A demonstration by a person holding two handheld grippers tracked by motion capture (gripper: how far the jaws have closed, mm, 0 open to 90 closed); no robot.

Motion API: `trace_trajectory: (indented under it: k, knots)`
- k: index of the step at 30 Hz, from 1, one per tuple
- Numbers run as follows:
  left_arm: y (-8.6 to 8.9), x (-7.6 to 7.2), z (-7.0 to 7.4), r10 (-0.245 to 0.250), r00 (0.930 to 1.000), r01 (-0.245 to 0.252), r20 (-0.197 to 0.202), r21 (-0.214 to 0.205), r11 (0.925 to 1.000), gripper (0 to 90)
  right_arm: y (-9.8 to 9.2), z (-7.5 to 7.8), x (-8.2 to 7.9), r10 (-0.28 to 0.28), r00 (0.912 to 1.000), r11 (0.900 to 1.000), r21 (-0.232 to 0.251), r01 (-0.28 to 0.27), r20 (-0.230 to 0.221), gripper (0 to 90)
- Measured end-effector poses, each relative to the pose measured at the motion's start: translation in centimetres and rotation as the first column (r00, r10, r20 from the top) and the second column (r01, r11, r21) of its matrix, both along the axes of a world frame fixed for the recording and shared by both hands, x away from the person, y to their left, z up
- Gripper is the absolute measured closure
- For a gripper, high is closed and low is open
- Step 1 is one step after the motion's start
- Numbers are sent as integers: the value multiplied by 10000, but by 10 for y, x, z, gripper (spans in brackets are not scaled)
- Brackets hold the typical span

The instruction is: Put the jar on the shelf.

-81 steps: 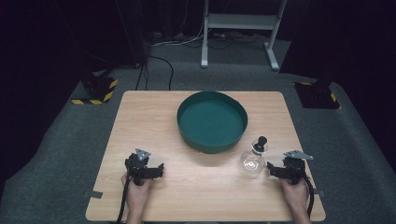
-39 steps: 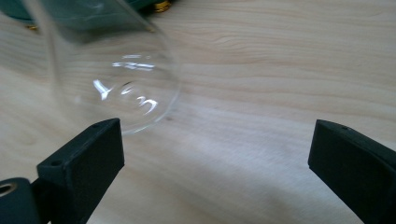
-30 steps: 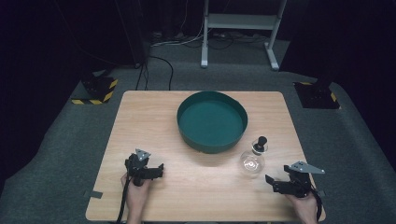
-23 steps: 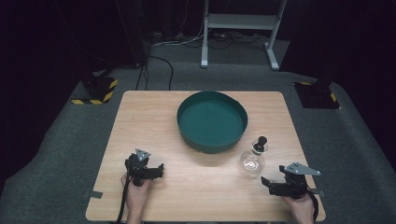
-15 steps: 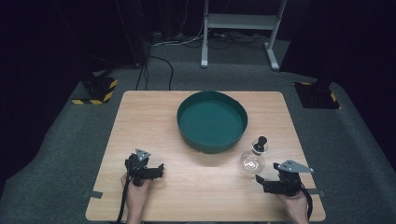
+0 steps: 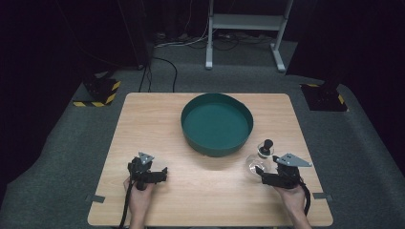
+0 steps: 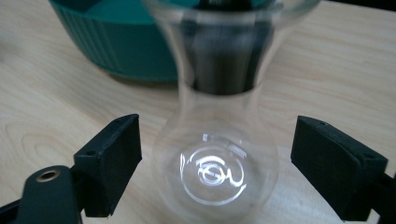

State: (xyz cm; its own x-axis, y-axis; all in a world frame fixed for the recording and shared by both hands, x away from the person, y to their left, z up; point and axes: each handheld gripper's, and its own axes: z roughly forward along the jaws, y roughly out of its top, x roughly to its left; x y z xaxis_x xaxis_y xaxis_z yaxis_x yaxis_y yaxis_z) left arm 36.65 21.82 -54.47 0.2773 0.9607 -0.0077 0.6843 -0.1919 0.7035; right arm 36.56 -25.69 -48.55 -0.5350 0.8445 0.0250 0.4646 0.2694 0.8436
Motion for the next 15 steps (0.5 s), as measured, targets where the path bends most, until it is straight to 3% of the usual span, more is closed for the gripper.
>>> trace_trajectory:
  k: [8, 15]
  knots:
    - [0, 0, 0, -1, 10000, 1, 0, 0, 10000, 11, 7, 7, 12, -41, 9995, 10000, 31, 40, 309, 254]
    - [0, 0, 0, -2, 10000, 2, -1, 1, 10000, 11, 9, 9, 19, 204, 9995, 9995, 233, -210, 248, 347]
